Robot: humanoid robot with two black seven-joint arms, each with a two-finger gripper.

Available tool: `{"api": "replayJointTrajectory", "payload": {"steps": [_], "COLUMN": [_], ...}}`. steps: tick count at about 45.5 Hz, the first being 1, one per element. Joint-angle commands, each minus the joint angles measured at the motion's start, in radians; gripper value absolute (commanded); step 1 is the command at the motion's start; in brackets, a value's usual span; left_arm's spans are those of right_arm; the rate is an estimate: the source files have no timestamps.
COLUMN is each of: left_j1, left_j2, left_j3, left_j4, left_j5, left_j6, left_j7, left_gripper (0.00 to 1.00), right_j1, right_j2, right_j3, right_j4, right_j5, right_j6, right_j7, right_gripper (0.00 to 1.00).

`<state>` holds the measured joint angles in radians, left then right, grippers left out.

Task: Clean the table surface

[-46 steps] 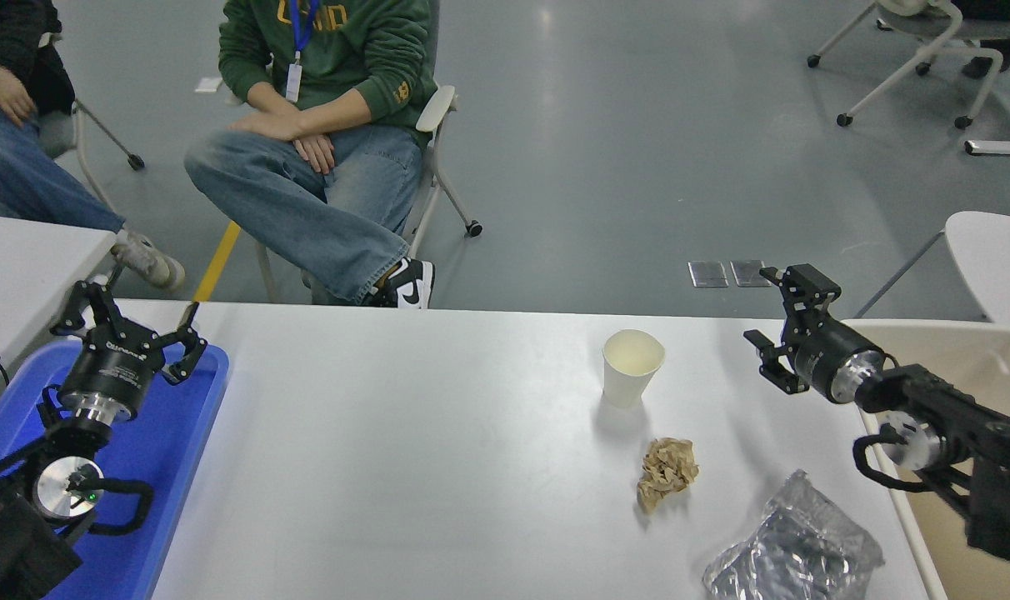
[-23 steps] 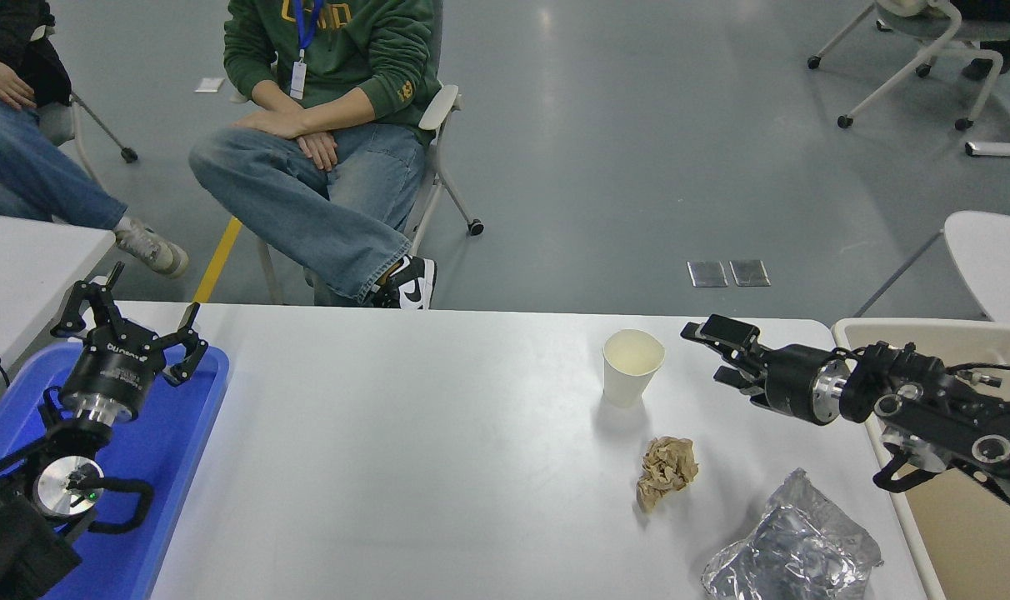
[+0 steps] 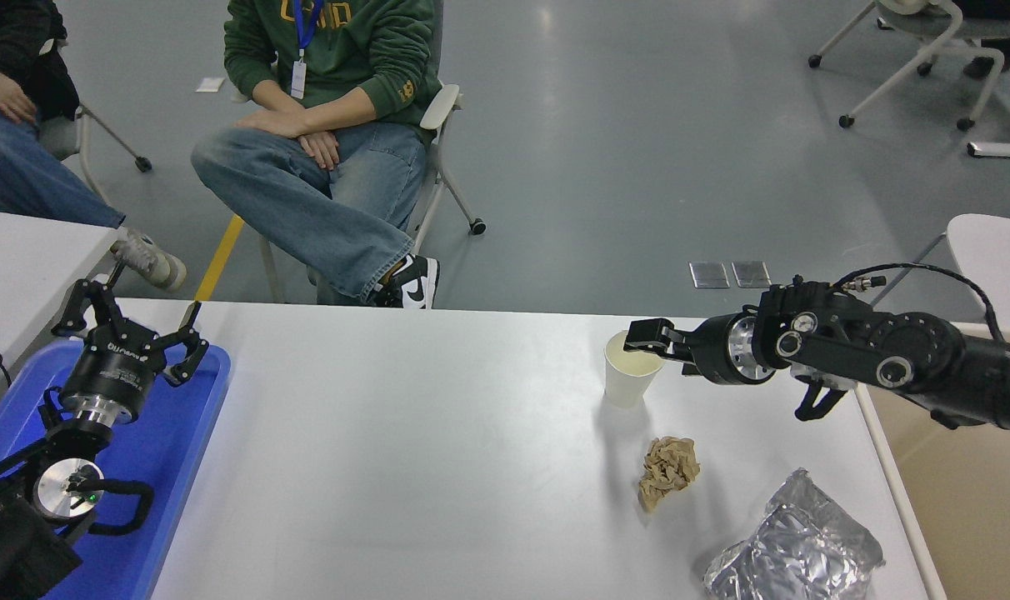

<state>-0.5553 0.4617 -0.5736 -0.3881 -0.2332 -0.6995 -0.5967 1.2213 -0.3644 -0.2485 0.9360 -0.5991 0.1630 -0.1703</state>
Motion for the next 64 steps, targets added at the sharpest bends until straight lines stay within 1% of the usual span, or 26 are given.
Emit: {"api": "replayJointTrajectory", "payload": {"steps": [1, 10, 25, 33, 41, 43, 48, 51, 53, 60, 64], "left_j1": [0.000, 0.000, 0.000, 0.000, 0.000, 0.000, 0.000, 0.000, 0.000, 0.000, 0.000], "left_j2": [0.000, 0.000, 0.000, 0.000, 0.000, 0.000, 0.000, 0.000, 0.000, 0.000, 0.000], "left_j3": [0.000, 0.000, 0.000, 0.000, 0.000, 0.000, 0.000, 0.000, 0.000, 0.000, 0.000], "left_j4": [0.000, 0.000, 0.000, 0.000, 0.000, 0.000, 0.000, 0.000, 0.000, 0.000, 0.000], "left_j5": [0.000, 0.000, 0.000, 0.000, 0.000, 0.000, 0.000, 0.000, 0.000, 0.000, 0.000], "left_j6": [0.000, 0.000, 0.000, 0.000, 0.000, 0.000, 0.000, 0.000, 0.000, 0.000, 0.000], "left_j7": [0.000, 0.000, 0.000, 0.000, 0.000, 0.000, 0.000, 0.000, 0.000, 0.000, 0.000], "left_gripper": [1.00, 1.00, 1.00, 1.00, 1.00, 1.00, 1.00, 1.00, 1.00, 1.00, 1.00], "right_j1": [0.017, -0.003, -0.026, -0.040, -0.045, -0.048, -0.051, -0.051, -0.051, -0.045, -0.039], "right_j2": [0.076, 0.125, 0.179, 0.211, 0.248, 0.252, 0.260, 0.260, 0.260, 0.260, 0.260], "right_j3": [-0.038, -0.066, -0.069, -0.101, -0.130, -0.132, -0.133, -0.133, -0.133, -0.133, -0.133], "right_j4": [-0.083, -0.175, -0.240, -0.293, -0.347, -0.358, -0.367, -0.367, -0.367, -0.365, -0.365], "right_j5": [0.051, 0.067, 0.064, 0.055, 0.064, 0.064, 0.062, 0.062, 0.062, 0.065, 0.065], "right_j6": [0.015, 0.024, 0.024, 0.024, 0.027, 0.032, 0.041, 0.047, 0.053, 0.078, 0.098], "right_j7": [-0.051, -0.051, -0.051, -0.051, -0.051, -0.051, -0.051, -0.051, -0.051, -0.051, -0.051], "right_gripper": [0.97, 0.97, 0.97, 0.91, 0.89, 0.86, 0.81, 0.75, 0.69, 0.40, 0.18]}}
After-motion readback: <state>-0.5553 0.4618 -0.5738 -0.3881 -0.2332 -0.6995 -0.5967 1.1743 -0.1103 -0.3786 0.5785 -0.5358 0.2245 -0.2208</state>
